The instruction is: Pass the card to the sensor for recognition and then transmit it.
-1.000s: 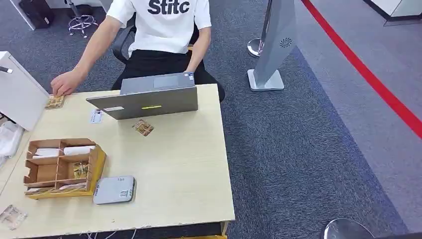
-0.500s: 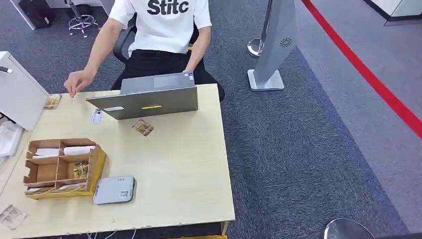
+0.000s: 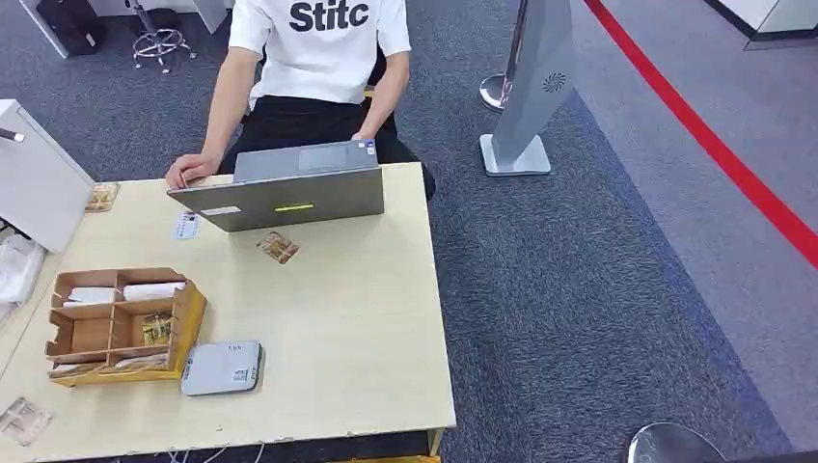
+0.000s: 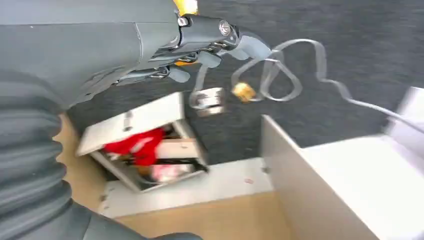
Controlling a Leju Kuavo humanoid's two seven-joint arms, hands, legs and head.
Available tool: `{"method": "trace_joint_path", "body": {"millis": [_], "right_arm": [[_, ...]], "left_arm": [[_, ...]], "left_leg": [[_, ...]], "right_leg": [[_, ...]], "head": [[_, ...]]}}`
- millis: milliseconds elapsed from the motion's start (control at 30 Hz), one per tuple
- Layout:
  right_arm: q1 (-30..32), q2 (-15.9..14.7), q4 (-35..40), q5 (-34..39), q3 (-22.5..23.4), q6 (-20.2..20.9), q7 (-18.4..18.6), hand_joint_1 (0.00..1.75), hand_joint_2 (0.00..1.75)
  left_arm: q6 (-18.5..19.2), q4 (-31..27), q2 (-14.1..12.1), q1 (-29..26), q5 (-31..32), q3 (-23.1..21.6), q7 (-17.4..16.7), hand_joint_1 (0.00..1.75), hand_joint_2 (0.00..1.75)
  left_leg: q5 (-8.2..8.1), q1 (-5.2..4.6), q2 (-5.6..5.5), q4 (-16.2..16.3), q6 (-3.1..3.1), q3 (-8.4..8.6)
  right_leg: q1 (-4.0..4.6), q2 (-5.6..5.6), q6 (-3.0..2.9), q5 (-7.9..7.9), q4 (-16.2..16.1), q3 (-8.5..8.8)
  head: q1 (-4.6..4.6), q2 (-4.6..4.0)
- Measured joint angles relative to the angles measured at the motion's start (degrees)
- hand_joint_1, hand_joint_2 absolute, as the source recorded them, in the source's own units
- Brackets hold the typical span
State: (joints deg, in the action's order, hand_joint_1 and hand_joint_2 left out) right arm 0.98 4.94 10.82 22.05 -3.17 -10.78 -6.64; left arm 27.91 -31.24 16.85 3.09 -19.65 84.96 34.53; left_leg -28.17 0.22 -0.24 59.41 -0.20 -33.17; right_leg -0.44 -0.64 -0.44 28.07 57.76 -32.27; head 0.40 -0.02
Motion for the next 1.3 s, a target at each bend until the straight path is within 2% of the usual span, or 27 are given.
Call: {"method": "trace_joint_path", "body": {"millis": [33,67,367,400,433,600,633,1000,1167,1300], "right_arm": [[-0.03,0.0,-0.09,-0.29,-0.22,0.0,0.33,0.0,1.75],[-0.05,0.0,-0.17,-0.53,-0.42,0.0,0.46,0.0,0.0],[-0.28,-0.02,-0.65,-0.9,-1.48,0.44,1.53,0.0,0.0],[-0.32,-0.02,-0.68,-0.92,-1.55,0.44,1.66,0.0,1.75],[-0.35,-0.02,-0.72,-0.94,-1.66,0.46,1.77,0.0,1.75],[-0.38,-0.02,-0.76,-1.6,-2.05,0.55,2.4,0.0,1.75],[-0.4,-0.02,-0.76,-1.66,-2.16,0.61,2.56,0.0,1.75],[-0.56,0.0,-0.87,-1.86,-2.86,0.79,3.83,0.0,1.75],[-0.59,0.0,-0.9,-2.45,-3.21,0.79,4.18,0.0,1.75],[-0.64,0.0,-0.94,-2.82,-3.76,0.85,4.61,0.0,1.75]], "left_arm": [[-0.35,-1.86,0.11,-0.22,-0.13,-0.15,-0.02,0.0,1.75],[-0.83,-3.17,0.38,-0.56,-0.48,-0.57,-0.02,0.0,1.75],[-9.13,-19.76,0.88,-5.3,-3.98,-7.75,-0.15,0.0,1.75],[-9.82,-21.55,0.92,-5.72,-4.2,-8.66,-0.15,0.0,1.75],[-10.47,-23.28,0.97,-6.13,-4.42,-9.74,-0.15,0.0,0.0],[-13.2,-32.87,1.05,-7.88,-4.64,-15.29,-0.13,0.0,0.0],[-13.58,-34.58,1.03,-8.13,-4.53,-16.42,-0.13,0.0,1.75],[-17.68,-53.96,-0.43,-10.74,-0.94,-31.55,1.22,0.0,1.75],[-21.49,-59.23,-2.49,-10.65,4.16,-38.5,1.05,0.0,1.75],[-24.57,-61.39,-4.61,-9.34,10.21,-42.76,-0.77,0.0,1.75]], "left_leg": [[0.0,0.0,0.0,0.0,0.0,-0.02],[0.0,0.0,0.0,0.0,0.0,-0.01],[0.0,0.02,-0.01,0.0,0.0,0.01],[0.0,0.02,-0.01,-0.01,0.0,0.01],[0.0,0.01,-0.01,-0.01,0.0,0.02],[0.01,0.01,-0.01,0.0,-0.01,0.03],[0.02,0.01,-0.01,0.0,-0.01,0.03],[0.02,0.0,0.0,0.0,-0.02,0.05],[0.03,0.01,0.0,0.0,-0.02,0.08],[0.05,0.02,0.01,0.0,-0.02,0.09]], "right_leg": [[-0.01,0.0,0.0,0.0,0.0,0.0],[-0.01,0.0,0.0,0.0,0.0,0.01],[0.0,0.01,-0.01,0.02,0.0,-0.02],[0.01,0.01,-0.01,0.02,0.0,-0.01],[0.01,0.01,-0.01,0.02,0.0,-0.01],[0.01,0.01,-0.01,0.02,0.0,0.0],[0.01,0.02,-0.01,0.01,0.0,0.01],[0.0,0.01,-0.01,0.01,0.02,0.0],[0.0,0.0,-0.01,0.0,0.02,0.0],[0.0,0.0,-0.02,-0.01,0.02,0.0]], "head": [[0.0,0.0],[0.0,0.0],[0.0,0.02],[0.0,0.0],[0.0,0.0],[0.0,0.0],[-0.02,0.0],[0.0,0.0],[0.0,0.0],[0.0,0.02]]}}
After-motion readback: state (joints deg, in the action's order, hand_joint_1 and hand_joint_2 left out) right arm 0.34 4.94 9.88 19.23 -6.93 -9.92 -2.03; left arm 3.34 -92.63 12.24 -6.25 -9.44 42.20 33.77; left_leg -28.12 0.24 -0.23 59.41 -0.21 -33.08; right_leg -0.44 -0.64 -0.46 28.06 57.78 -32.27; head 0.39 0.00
